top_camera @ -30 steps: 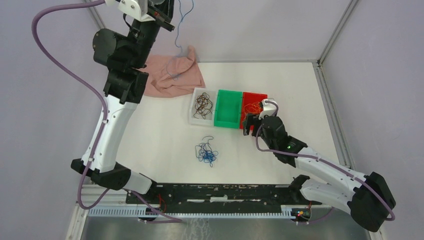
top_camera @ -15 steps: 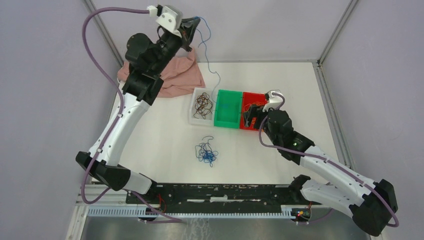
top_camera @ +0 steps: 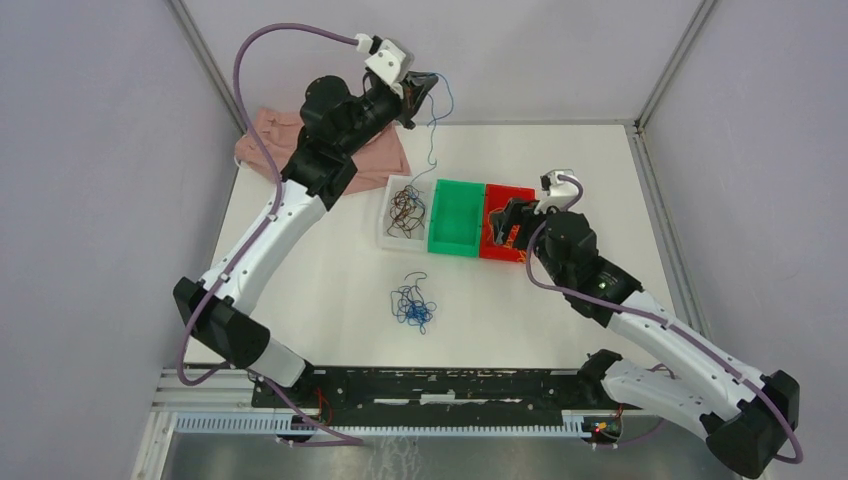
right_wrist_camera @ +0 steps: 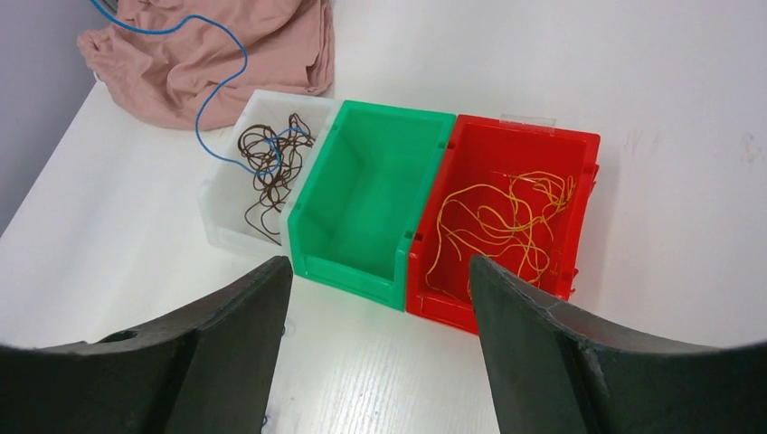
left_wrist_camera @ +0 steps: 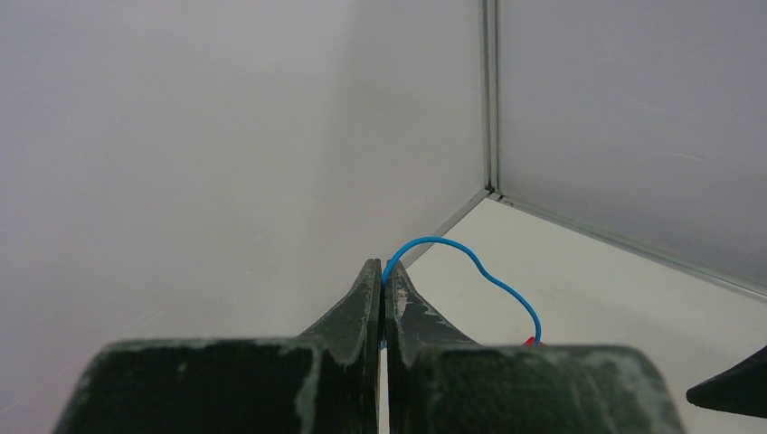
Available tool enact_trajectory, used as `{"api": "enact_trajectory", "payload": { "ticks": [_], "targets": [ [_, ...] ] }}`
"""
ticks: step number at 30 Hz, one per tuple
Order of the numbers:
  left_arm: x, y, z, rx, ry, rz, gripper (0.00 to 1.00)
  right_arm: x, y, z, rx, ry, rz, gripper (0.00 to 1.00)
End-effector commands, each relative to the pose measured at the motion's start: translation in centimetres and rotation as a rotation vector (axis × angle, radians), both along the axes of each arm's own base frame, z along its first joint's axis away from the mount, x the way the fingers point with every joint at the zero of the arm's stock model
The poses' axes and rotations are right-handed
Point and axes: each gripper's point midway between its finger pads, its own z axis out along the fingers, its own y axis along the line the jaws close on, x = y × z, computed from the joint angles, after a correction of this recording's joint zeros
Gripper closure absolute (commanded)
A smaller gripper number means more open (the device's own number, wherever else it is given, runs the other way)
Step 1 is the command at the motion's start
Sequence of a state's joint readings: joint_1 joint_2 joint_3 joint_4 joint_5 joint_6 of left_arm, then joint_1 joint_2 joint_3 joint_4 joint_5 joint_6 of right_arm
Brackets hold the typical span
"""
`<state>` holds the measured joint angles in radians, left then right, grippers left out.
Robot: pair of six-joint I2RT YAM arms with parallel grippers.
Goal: Untangle the cables
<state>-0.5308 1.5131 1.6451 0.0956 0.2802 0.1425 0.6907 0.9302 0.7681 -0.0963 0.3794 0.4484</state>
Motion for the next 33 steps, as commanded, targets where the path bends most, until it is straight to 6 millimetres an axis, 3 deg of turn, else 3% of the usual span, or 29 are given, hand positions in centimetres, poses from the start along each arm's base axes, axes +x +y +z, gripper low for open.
{"api": "enact_trajectory", "payload": {
  "ticks": [1, 9, 12, 17, 20, 24, 33],
  "targets": [
    [0.3, -1.3, 0.8, -0.019, -0.033, -0.034, 0.97, -0.2, -1.2, 2.1, 0.05, -0.051, -0.045, 0.22],
    [1.2, -2.1, -0.1, 0.002, -0.035, -0.037, 0.97, -0.4, -1.5, 1.3, 0.045, -0.035, -0.052, 0.22],
    [1.3, -2.0, 1.3, -0.008, -0.066, -0.035, 0.97, -0.4, -1.5, 1.2, 0.045, -0.033, -0.051, 0.22],
    [0.6, -1.7, 5.5, -0.038, -0.158, -0.034, 0.97, -0.5, -1.7, 0.7, 0.041, -0.023, -0.054, 0.22],
    [0.1, -1.7, 6.4, -0.042, -0.172, -0.051, 0.97, -0.5, -1.9, 0.3, 0.044, -0.019, -0.06, 0.22],
    [0.2, -2.2, 4.2, -0.013, -0.135, -0.063, 0.97, -0.5, -2.0, 0.1, 0.048, -0.013, -0.069, 0.23],
    [2.0, -3.4, -3.5, 0.1, -0.029, -0.063, 0.97, -1.0, -3.6, 0.7, 0.04, -0.031, -0.108, 0.23]
  ]
}}
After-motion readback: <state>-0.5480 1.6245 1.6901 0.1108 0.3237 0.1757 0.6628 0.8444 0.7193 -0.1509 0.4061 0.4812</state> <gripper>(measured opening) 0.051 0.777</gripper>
